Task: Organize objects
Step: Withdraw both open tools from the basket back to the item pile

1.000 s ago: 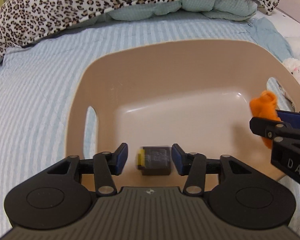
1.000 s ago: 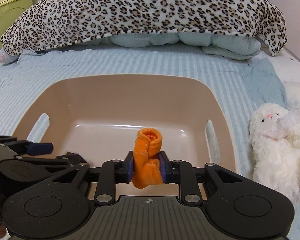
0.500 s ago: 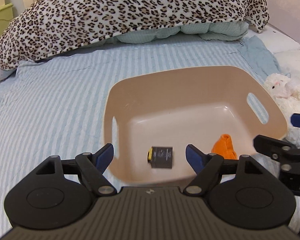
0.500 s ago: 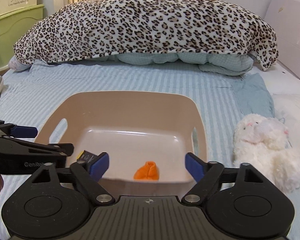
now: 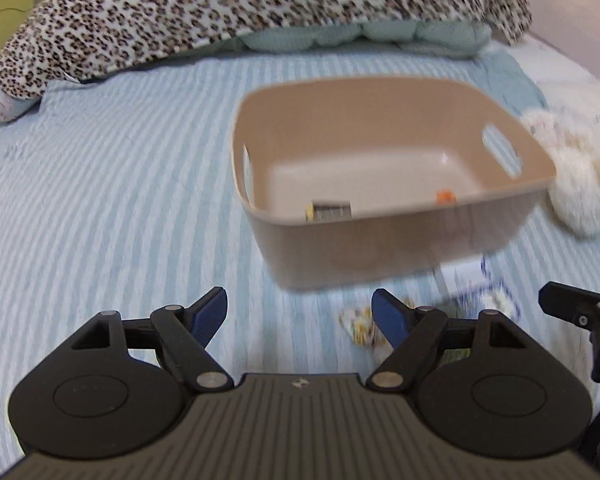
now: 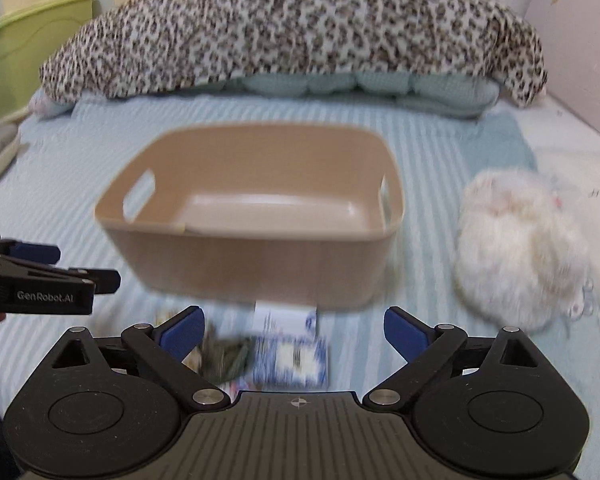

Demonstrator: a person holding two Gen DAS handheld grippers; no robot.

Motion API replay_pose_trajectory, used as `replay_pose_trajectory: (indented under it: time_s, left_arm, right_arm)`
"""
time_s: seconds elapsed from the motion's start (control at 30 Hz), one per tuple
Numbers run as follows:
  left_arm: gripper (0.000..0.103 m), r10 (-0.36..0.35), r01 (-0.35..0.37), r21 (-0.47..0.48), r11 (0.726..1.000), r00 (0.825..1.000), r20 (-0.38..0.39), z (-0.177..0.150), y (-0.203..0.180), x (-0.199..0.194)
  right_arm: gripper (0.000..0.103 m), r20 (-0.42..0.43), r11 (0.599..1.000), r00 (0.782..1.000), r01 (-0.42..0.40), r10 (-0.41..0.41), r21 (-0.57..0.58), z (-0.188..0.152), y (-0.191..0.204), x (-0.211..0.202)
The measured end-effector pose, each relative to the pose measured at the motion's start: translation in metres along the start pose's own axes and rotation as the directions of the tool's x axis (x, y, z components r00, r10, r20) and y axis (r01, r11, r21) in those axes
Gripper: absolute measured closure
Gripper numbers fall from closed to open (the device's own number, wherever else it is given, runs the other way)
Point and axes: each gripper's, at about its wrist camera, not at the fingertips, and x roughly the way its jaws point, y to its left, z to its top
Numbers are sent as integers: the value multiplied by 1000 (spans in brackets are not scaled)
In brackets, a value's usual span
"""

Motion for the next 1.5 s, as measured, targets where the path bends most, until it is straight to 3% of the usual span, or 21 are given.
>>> replay_pose_trajectory:
  time_s: [0.43,0.73,0.87,1.0,1.5]
  left_arm:
    - [23,8,1,69,998,991,-130,-59,-3,23]
    - [23,5,11,92,996,985,-171,-74,5,35]
    - [23,-21,37,91,995,985,-171,-78,5,40]
    - [23,-59,74,89,993,986,-158,-77,4,42]
    - [23,-138,143,226,964,990,-40,-76,-25,56]
  right_arm:
    - [5,-131,1000,991,-8,12,26,-57,9,26]
    - [5,-139,997,990,-9,19,76,-68,10,37]
    - [5,-101,998,995,-2,8,59,-68,19,38]
    - [5,-116,997,993,-30,38,69,-66,24,47]
    - [5,-159,992,987,-2,22,128,-74,9,63]
